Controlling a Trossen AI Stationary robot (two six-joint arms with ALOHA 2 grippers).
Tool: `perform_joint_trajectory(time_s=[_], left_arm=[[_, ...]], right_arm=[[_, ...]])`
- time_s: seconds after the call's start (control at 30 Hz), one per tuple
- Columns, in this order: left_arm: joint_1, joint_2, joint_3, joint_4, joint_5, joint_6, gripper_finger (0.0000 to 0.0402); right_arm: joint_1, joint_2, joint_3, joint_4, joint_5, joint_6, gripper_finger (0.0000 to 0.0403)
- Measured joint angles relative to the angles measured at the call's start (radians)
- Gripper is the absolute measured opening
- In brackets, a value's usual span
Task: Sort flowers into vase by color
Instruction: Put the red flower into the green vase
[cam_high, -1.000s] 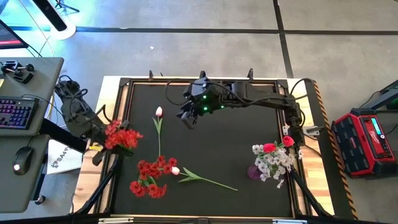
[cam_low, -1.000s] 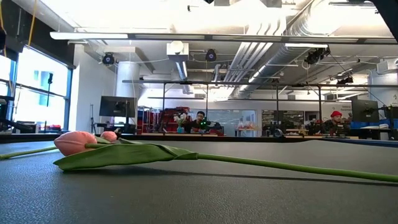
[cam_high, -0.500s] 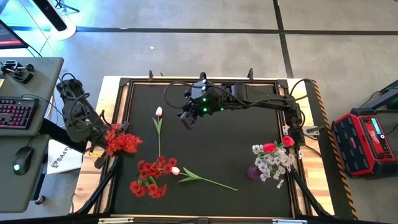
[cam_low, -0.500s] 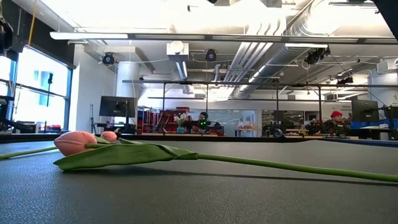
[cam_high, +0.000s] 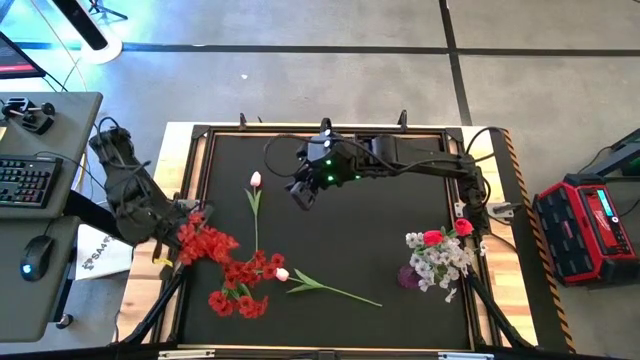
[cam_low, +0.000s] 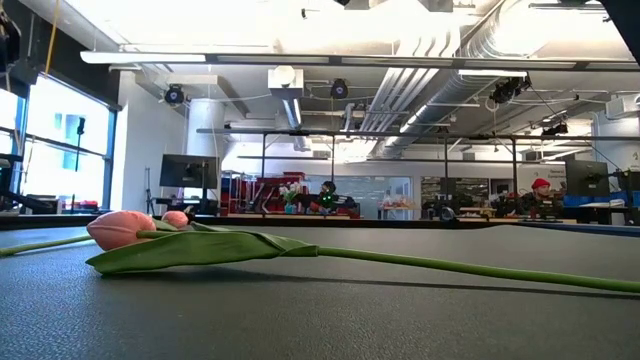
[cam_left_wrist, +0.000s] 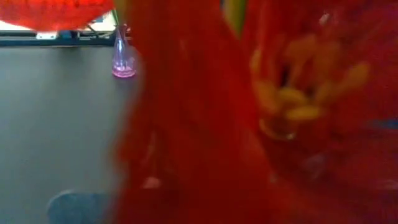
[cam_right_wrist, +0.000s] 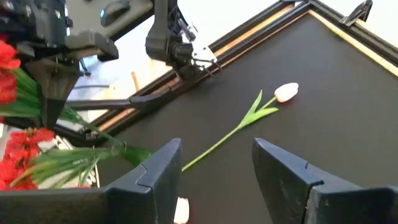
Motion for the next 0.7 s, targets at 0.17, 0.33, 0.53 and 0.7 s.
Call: perform_joint_trajectory(time_s=[0.17,0.33,0.53,0.7], left_arm=[[0.000,0.033,0.000,0.000,-0.031,0.010,0.0005],[0.000,0.052,0.000,-0.006,-0.045,-0.038,0.0011],[0.000,0.048,0.000,-0.030,-0.043,-0.087,0.0068],[0.000,0.032,0.000,-0.023,-0.015,-0.096,0.0138]], right_arm=[[0.008,0.000,0.000,-0.035,-0.019,-0.019,0.0199],[0.022,0.000,0.000,-0.041,-0.021,-0.048,0.0243],[0.036,0.000,0.000,-0.146,-0.028,0.010,0.0299],[0.047,0.010,-0.001,-0.272,-0.045,0.026,0.0305]])
